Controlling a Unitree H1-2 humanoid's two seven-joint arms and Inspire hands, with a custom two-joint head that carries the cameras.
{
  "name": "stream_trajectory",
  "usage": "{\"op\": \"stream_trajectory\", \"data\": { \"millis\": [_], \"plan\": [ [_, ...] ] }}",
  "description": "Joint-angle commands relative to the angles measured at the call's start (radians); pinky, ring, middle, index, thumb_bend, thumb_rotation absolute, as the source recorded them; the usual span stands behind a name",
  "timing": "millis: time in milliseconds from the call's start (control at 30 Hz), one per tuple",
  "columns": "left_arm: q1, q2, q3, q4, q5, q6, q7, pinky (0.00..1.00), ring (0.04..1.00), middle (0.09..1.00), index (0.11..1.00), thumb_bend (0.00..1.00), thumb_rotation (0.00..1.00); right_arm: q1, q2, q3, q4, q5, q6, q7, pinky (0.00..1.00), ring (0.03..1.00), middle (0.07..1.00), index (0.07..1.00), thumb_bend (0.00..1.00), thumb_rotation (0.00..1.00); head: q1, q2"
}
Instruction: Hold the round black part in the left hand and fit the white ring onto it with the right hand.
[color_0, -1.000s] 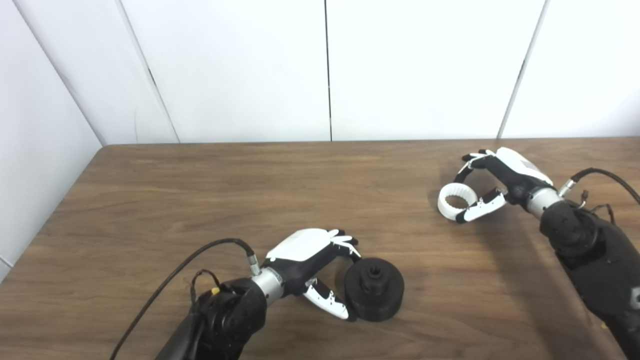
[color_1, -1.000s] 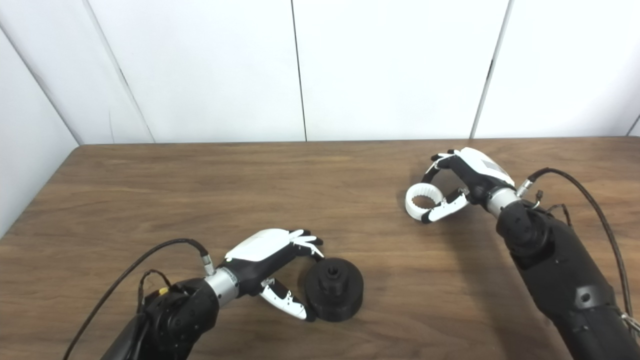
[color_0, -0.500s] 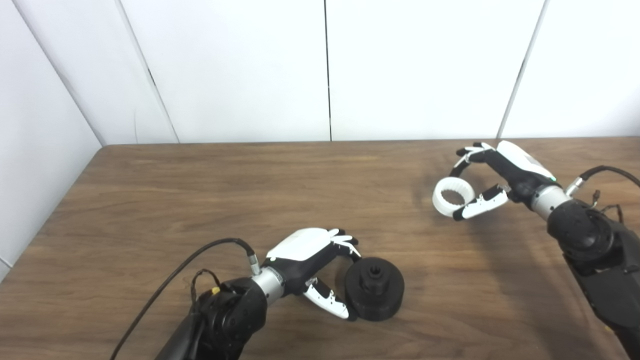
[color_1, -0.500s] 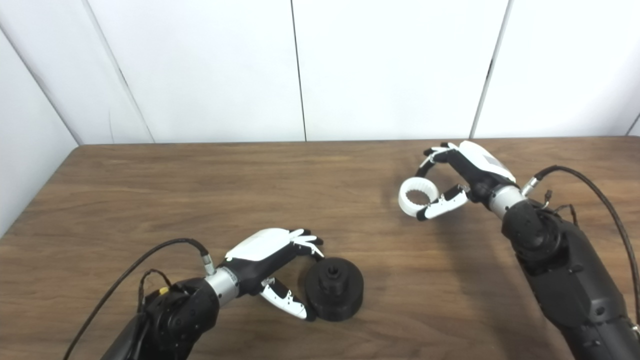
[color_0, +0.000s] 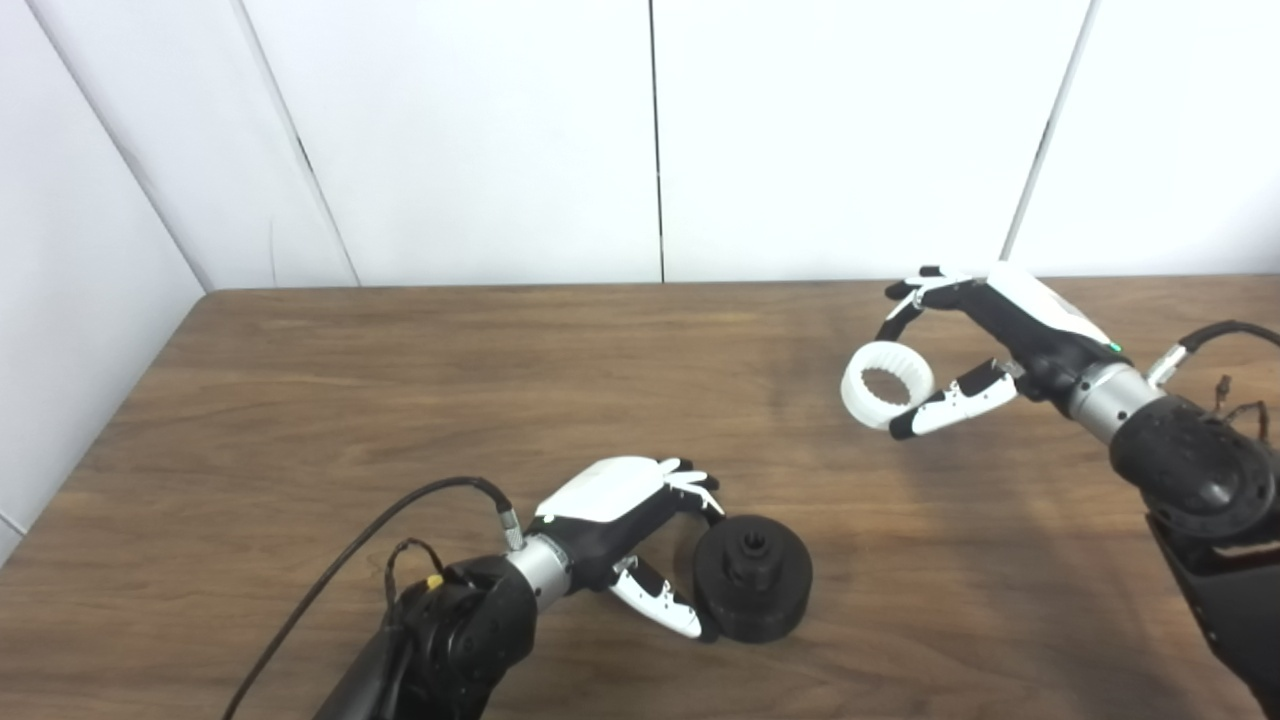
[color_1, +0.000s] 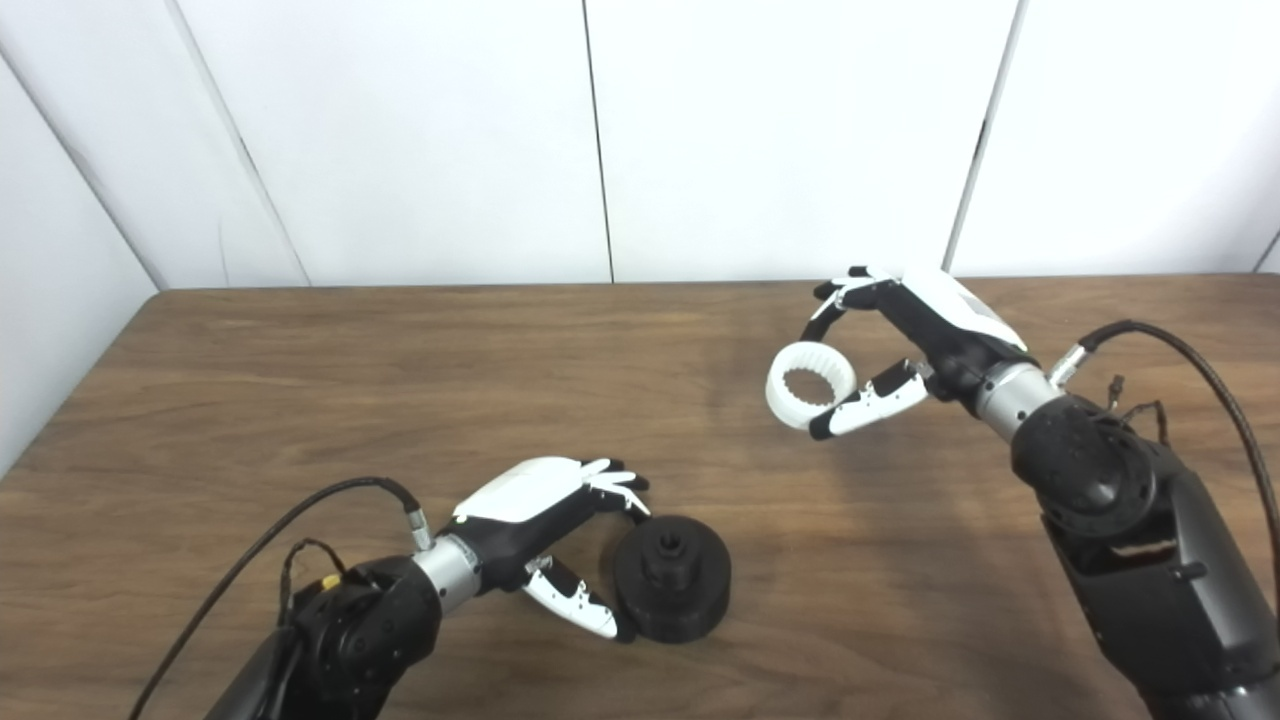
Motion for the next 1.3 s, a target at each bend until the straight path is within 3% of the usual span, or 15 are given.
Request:
{"op": "stream_trajectory", "data": {
  "millis": [0,500,1267],
  "plan": [
    [-0.035,0.0,-0.001,-0.006,0.003,-0.014,0.015,1.0,1.0,0.941,0.717,0.88,0.31,-0.032,-0.02,-0.018,-0.07,0.021,0.017,0.019,0.98,0.976,0.858,0.488,0.52,0.15,0.001,0.002],
    [-0.038,-0.005,-0.003,-0.007,0.006,0.001,0.007,1.0,1.0,0.942,0.711,0.88,0.3,-0.012,-0.029,0.008,-0.238,0.05,0.076,0.116,0.9,0.953,0.844,0.489,0.52,0.15,0.002,0.003],
    [-0.034,-0.011,-0.004,-0.013,0.009,0.009,0.009,0.99,1.0,0.943,0.714,0.88,0.3,0.023,0.001,0.095,-0.217,0.059,0.051,0.141,0.89,0.967,0.854,0.489,0.52,0.16,0.007,0.01]
  ]
}}
